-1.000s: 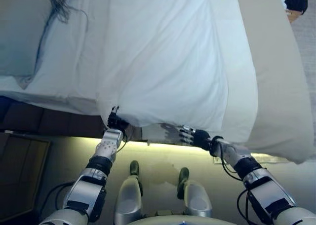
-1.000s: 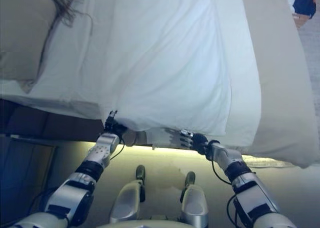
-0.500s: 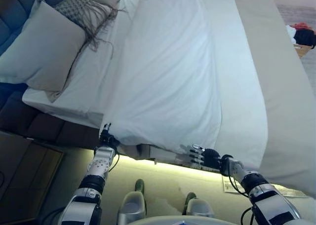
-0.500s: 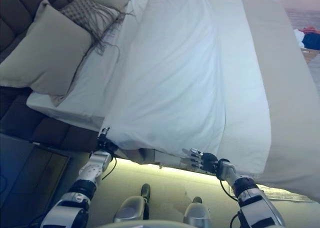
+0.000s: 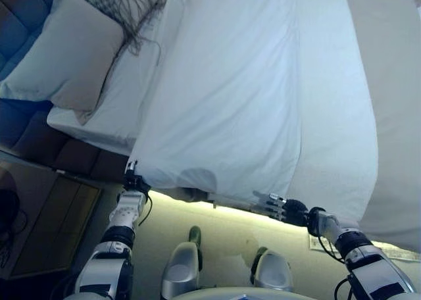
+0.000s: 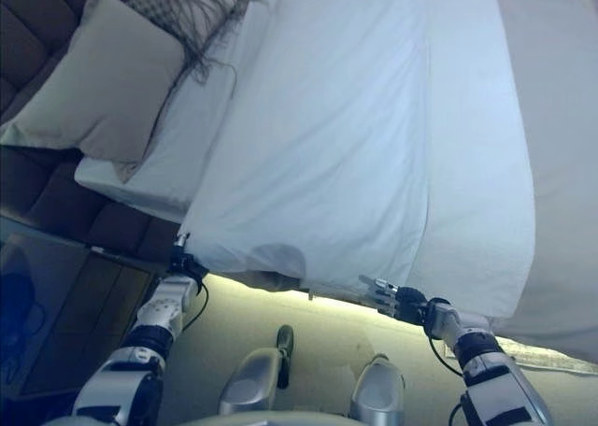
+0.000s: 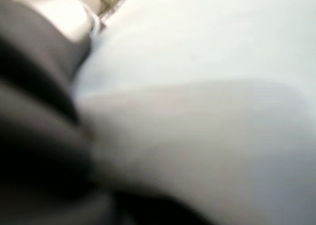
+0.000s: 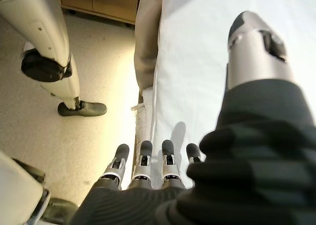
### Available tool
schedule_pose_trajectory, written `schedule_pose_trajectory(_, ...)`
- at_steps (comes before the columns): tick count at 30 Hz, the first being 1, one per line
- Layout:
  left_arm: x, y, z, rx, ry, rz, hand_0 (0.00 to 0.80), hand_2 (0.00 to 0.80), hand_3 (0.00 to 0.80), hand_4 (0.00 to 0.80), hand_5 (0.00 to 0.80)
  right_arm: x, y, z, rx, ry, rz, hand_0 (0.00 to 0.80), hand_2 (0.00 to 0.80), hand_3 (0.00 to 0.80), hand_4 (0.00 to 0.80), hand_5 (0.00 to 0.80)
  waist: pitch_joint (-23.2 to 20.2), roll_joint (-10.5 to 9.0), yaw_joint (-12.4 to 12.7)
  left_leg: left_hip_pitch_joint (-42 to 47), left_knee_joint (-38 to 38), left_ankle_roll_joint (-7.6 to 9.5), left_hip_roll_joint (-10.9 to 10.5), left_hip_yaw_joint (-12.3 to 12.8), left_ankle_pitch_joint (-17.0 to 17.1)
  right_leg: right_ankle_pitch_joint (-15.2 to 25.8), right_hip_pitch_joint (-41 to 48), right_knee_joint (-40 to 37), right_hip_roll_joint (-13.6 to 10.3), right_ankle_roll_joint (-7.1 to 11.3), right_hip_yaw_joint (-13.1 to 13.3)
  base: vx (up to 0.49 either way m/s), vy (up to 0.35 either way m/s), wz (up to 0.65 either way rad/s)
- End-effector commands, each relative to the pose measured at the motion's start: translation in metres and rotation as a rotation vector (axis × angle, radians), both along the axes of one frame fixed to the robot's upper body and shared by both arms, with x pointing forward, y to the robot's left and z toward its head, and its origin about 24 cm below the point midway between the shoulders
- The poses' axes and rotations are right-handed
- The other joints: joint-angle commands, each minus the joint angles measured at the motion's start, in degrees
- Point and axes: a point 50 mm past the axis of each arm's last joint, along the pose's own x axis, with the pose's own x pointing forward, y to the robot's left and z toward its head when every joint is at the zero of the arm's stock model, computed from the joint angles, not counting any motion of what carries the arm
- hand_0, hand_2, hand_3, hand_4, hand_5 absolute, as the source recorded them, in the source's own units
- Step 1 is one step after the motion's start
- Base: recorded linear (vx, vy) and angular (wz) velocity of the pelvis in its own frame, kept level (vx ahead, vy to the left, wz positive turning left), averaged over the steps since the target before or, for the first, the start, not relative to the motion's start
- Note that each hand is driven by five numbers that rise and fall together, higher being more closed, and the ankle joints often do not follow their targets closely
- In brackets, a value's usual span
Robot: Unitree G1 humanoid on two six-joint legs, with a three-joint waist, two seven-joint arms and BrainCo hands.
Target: Make the bed neatly
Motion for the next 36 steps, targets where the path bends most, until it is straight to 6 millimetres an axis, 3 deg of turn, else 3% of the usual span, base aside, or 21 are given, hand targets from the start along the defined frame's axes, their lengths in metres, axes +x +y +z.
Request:
schedule_pose_trajectory(1,-0.084,0.129,-0.002,0.123,0.117,0.456,0.8,0.8,0.8,0.8,0.8,0.01,0.013,0.006,0.08,-0.063,-0.017,0.0,0.0,0.0,0.0,0.0,0.8,-3.21,5.3,-4.0,8.2,1.37,-0.6,0.6,-3.5,5.4,-1.9,-1.0,-2.9,0.69,1.7,0.0,0.0,0.0)
schedule_pose_trajectory(9,-0.133,0.18,0.007,0.234,0.237,0.571,0.8,0.8,0.8,0.8,0.8,0.003,0.0,0.006,0.072,-0.069,-0.04,0.0,0.0,0.0,0.0,0.0,0.8,-2.9,5.7,-4.5,8.6,0.82,0.0,1.0,-3.6,5.2,-1.3,-1.6,-3.3,0.98,1.2,-0.008,-0.005,-0.02)
schedule_pose_trajectory(15,-0.155,0.194,0.006,0.232,0.266,0.609,0.8,0.8,0.8,0.8,0.8,0.001,-0.005,0.005,0.07,-0.073,-0.05,0.0,0.0,0.0,0.0,0.0,0.9,-2.96,6.0,-5.1,9.1,0.7,0.2,0.8,-3.6,4.9,-1.4,-1.6,-2.8,0.77,1.3,-0.007,0.004,0.0)
schedule_pose_trajectory(18,-0.15,0.192,0.006,0.222,0.257,0.593,0.8,0.8,0.8,0.8,0.8,0.005,-0.009,0.01,0.063,-0.083,-0.05,0.0,0.0,0.0,0.0,0.0,1.7,-3.11,5.8,-7.1,11.2,0.68,0.4,1.0,-4.0,4.4,-3.2,0.5,-2.7,0.3,1.7,-0.063,0.031,-0.01)
schedule_pose_trajectory(28,-0.098,0.167,0.014,0.184,0.169,0.439,0.8,0.8,0.8,0.8,0.8,0.026,-0.014,0.032,0.05,-0.153,-0.041,0.0,0.0,0.0,0.0,0.0,5.1,-4.05,5.1,-14.4,17.2,1.49,0.9,1.9,-4.9,3.6,-12.4,8.8,-3.5,-0.43,3.7,-0.105,0.056,0.04)
schedule_pose_trajectory(34,-0.075,0.156,0.022,0.156,0.091,0.399,0.8,0.8,0.8,0.8,0.8,0.04,-0.03,0.056,0.009,-0.218,-0.048,0.0,0.0,0.0,0.0,0.0,7.1,-4.65,4.3,-20.6,21.1,2.34,1.4,2.3,-5.9,2.9,-21.1,14.9,-3.8,-1.18,5.6,-0.106,0.137,-0.06)
schedule_pose_trajectory(36,-0.067,0.153,0.026,0.152,0.067,0.389,0.8,0.8,0.8,0.8,0.8,0.044,-0.035,0.064,0.0,-0.243,-0.048,0.0,0.0,0.0,0.0,0.0,7.6,-4.87,4.0,-22.3,22.9,2.14,1.7,2.0,-7.8,1.2,-23.6,17.7,-3.7,-0.83,6.8,-0.015,0.127,-0.03)
